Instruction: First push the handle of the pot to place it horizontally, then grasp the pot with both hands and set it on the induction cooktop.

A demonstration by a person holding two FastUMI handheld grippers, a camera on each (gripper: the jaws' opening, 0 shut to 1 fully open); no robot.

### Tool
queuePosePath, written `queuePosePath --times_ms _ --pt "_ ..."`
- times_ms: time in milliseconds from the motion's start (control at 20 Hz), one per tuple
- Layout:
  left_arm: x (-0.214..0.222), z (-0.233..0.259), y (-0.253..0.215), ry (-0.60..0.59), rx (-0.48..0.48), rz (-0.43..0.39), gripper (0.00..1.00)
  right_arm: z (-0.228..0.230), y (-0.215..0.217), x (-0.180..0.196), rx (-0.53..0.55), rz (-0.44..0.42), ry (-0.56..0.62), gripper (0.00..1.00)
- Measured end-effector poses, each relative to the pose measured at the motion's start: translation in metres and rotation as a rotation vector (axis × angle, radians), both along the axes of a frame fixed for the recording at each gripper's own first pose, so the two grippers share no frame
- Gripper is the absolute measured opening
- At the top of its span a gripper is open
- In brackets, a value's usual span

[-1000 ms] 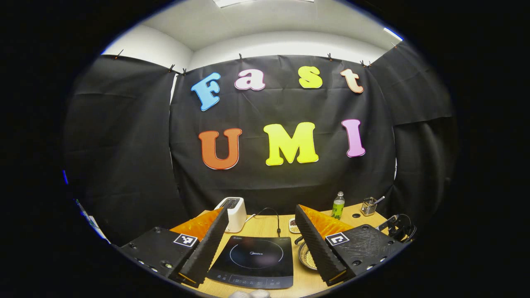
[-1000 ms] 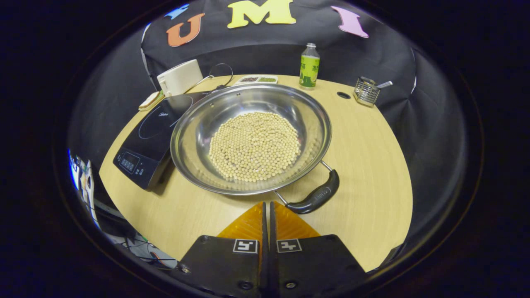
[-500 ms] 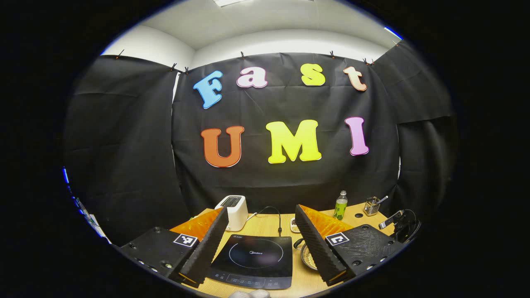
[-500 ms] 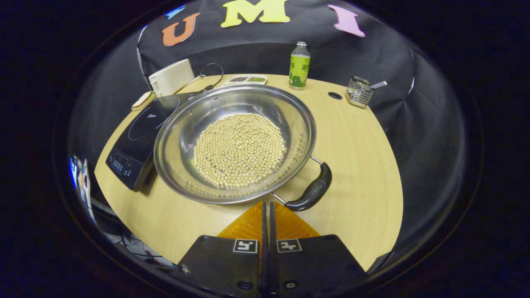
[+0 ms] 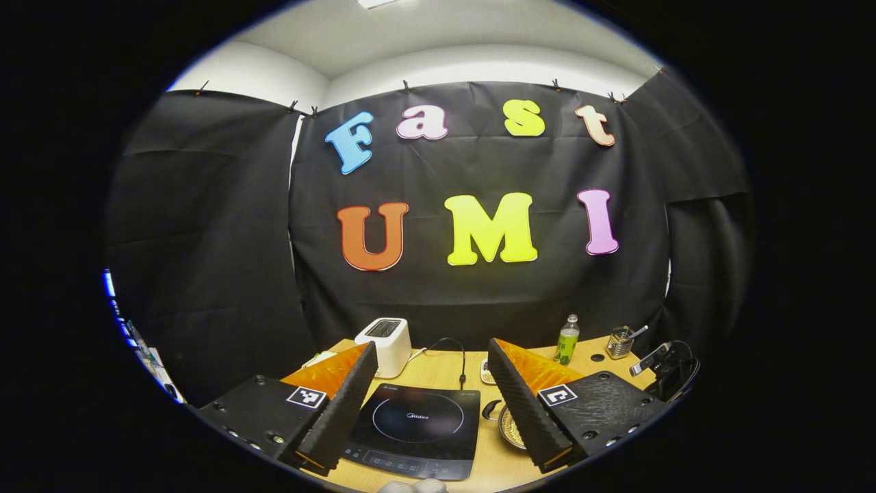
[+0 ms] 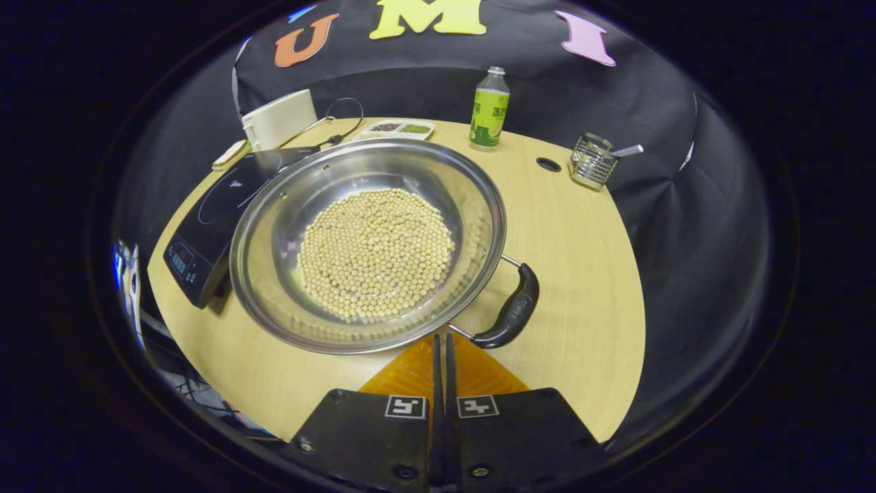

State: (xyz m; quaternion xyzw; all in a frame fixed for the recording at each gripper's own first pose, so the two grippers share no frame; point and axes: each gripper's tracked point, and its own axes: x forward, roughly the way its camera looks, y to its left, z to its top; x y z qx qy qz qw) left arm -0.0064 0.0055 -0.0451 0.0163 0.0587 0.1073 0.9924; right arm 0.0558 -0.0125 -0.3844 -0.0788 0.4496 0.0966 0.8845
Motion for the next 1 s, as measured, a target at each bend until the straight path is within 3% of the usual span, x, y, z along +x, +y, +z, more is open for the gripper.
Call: queuePosePath --times_ms 600,1000 --pt "0.010 -0.022 -0.021 0.042 -0.025 0.090 0.97 0.001 -0.039 0.048 -0.081 0.110 -0.023 0.01" --pt "0.017 -0.025 -0.035 0.052 -0.017 0.103 0.96 0.000 -0.049 0.058 -0.068 0.113 -0.025 0.00"
